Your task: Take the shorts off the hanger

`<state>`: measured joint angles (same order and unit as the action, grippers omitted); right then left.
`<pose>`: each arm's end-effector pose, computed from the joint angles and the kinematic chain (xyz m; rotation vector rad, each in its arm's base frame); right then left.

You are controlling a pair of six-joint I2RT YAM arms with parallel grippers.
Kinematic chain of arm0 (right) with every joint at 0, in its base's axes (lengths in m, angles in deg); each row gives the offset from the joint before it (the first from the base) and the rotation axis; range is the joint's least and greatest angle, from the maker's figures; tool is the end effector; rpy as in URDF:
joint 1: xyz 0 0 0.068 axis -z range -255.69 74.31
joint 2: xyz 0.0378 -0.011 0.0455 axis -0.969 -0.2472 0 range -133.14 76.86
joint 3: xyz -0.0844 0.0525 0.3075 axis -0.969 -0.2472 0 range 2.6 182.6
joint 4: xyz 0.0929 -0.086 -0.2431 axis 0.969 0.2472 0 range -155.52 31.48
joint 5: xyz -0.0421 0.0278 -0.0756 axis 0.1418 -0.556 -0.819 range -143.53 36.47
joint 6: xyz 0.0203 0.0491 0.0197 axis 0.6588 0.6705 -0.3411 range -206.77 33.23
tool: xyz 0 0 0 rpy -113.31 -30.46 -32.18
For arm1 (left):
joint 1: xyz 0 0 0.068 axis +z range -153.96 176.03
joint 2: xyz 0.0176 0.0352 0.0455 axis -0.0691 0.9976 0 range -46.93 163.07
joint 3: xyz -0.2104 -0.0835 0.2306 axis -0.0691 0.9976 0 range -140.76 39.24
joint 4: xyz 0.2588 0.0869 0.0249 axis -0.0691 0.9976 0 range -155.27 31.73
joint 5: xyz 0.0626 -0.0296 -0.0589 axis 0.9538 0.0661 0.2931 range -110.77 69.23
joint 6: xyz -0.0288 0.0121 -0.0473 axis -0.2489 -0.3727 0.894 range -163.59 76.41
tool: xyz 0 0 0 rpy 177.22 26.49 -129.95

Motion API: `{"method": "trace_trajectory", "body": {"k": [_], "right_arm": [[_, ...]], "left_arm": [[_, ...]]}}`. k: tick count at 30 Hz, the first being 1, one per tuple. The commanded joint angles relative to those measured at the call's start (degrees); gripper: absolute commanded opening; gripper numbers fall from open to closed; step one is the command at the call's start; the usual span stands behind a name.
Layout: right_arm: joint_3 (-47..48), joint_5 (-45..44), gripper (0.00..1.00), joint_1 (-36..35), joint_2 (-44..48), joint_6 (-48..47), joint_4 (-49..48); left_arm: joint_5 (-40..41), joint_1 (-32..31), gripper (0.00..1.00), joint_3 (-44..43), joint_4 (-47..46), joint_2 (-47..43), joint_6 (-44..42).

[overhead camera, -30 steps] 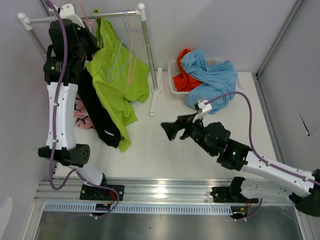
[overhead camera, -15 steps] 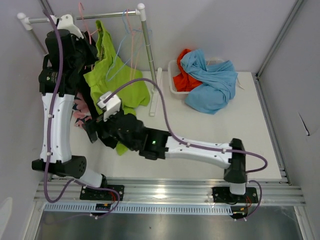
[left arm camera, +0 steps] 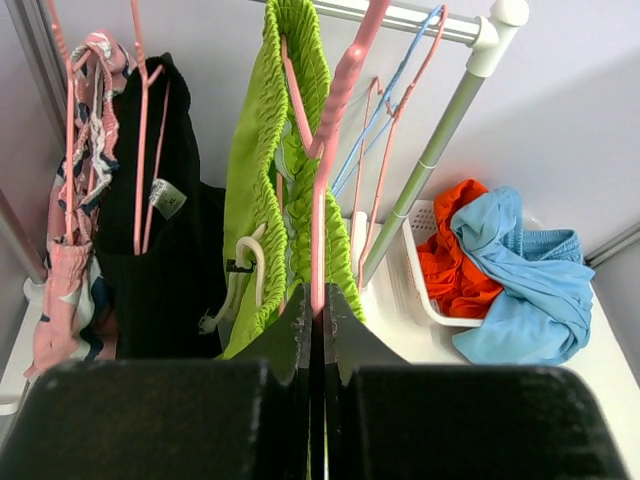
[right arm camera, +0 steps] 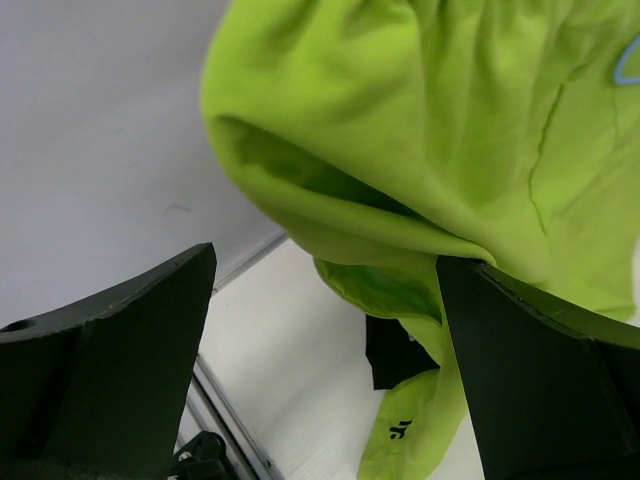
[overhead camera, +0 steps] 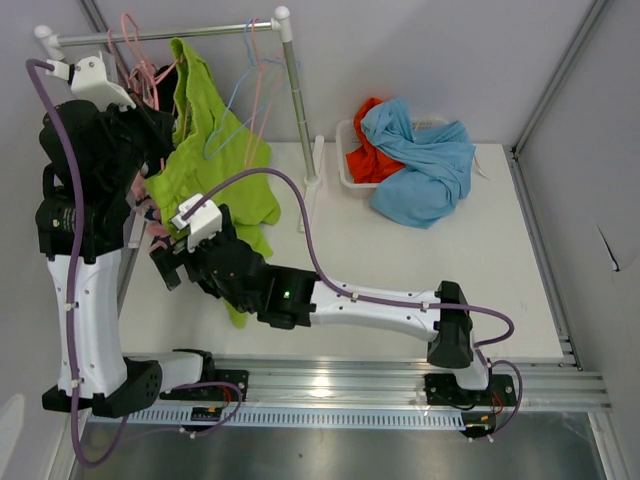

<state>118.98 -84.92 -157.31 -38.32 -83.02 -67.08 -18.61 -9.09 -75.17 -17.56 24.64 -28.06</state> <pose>0.0961 0.5106 0.4698 -0.6050 1.4599 0.7650 0.1814 -0.0147 0.6231 -0.1793 1.6516 -0.2429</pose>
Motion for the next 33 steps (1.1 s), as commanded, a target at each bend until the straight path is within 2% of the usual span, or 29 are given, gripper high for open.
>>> {"method": "trace_trajectory", "body": {"k": [1,4,8,11,22,24,25,27,28,31,33], "right_arm": [[0.52,-6.39,0.99,-1.86,2.76,-2.43,-2.66],[-0.97,-9.72,0.99,-4.06,4.34,-3.48,-4.14],[-1.77,-18.24,0.99,-7.67,4.61,-11.99,-9.31],[-1.94,-21.25,0.99,-8.55,3.74,-17.71,-13.71],[7.1,-22.57,0.98,-2.76,-5.41,-25.02,-19.0],[7.11,-22.13,0.86,-1.96,-5.76,-23.45,-18.48],[6.85,-21.95,0.67,-1.61,-5.76,-22.39,-16.65],[5.71,-21.51,0.5,-1.78,-5.24,-20.28,-14.79],[4.48,-21.77,0.35,-2.48,-4.02,-18.62,-14.44],[-3.33,-23.53,0.17,-5.28,-0.77,-15.27,-14.61],[-10.01,-24.32,0.1,-6.96,1.08,-12.99,-14.44]], "left_arm": [[-0.92,-0.24,0.0,1.55,-5.43,-1.61,0.03],[-0.83,-0.24,0.0,1.82,-5.69,-1.52,-0.06],[-0.66,-0.24,0.0,1.38,-5.52,-1.61,-0.06],[-1.71,-0.24,0.0,1.29,-5.51,-2.14,0.46],[-4.52,-0.24,0.0,2.26,-3.67,-4.68,0.99],[-4.96,-0.24,0.0,2.26,-3.93,-4.95,1.08],[-4.79,-0.24,0.0,2.17,-3.85,-4.86,0.99],[-4.44,-0.24,0.0,1.04,-3.58,-4.34,0.73],[-4.0,-0.24,0.0,0.86,-3.49,-4.07,0.64],[-3.47,-0.24,0.0,-1.16,-2.88,-2.67,0.47],[-3.03,-0.24,0.0,-2.82,-2.88,-1.88,0.2]]}}
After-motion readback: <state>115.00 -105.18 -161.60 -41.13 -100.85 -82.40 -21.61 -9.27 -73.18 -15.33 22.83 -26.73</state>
